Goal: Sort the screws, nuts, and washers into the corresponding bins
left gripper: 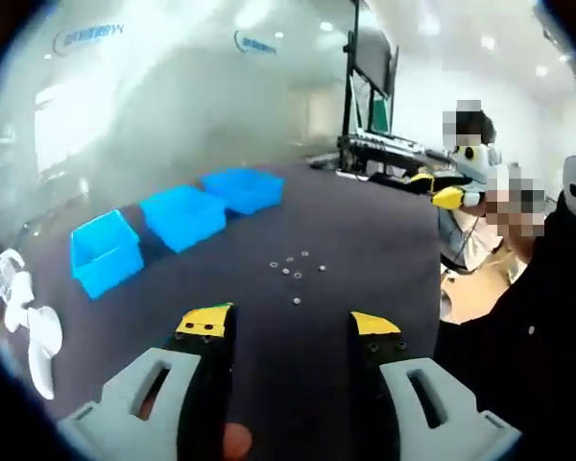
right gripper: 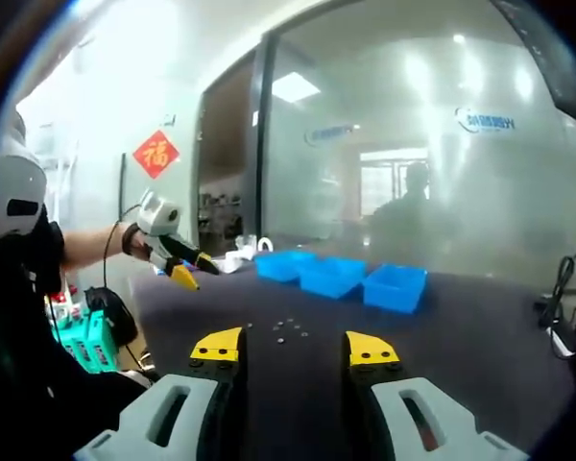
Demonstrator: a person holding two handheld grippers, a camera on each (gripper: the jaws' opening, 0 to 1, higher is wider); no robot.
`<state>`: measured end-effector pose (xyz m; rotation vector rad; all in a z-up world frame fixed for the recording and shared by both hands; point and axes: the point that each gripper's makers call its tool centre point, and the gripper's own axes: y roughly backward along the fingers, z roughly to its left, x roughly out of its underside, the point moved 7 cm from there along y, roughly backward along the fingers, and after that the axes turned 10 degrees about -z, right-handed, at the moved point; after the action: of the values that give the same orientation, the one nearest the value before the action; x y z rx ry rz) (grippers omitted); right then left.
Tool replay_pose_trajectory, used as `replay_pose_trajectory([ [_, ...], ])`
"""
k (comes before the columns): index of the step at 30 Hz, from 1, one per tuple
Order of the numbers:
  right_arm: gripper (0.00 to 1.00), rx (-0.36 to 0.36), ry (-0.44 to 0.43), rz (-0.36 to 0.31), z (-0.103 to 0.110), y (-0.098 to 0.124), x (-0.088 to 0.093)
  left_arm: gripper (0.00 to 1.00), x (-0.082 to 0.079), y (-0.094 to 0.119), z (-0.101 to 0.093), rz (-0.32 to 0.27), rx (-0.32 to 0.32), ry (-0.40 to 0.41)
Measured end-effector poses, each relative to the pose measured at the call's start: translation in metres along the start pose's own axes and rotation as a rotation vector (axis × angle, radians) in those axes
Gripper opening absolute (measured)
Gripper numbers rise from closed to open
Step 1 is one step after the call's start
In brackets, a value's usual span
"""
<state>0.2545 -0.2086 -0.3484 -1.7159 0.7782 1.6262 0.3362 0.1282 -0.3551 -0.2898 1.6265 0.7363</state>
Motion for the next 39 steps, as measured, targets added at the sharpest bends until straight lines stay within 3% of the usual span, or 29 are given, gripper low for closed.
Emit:
replay_pose_trajectory([
  [4,0.35,0.005,-0.004,0.001,-0.001,0.002,0.001,0.46,-0.009,-0.017,-0.001,0.036,0.038,0.02],
  [12,0.35,0.011,-0.007,0.002,-0.003,0.005,0.002,0.45,-0.009,-0.045,-0.008,0.199,0.092,-0.004],
  [13,0.35,0.012,-0.01,0.002,-0.004,0.005,0.002,0.45,-0.007,-0.047,-0.011,0.246,0.114,0.006],
  [20,0.35,0.014,-0.023,0.009,-0.005,0.005,0.007,0.43,-0.01,-0.061,-0.02,0.311,0.112,0.011],
  [29,0.35,0.016,-0.036,0.004,-0.008,0.003,0.009,0.38,0.003,-0.074,-0.018,0.399,0.102,0.009],
  [39,0.35,0.021,-0.047,0.001,-0.01,0.002,0.011,0.32,0.01,-0.081,-0.009,0.427,0.082,-0.027],
])
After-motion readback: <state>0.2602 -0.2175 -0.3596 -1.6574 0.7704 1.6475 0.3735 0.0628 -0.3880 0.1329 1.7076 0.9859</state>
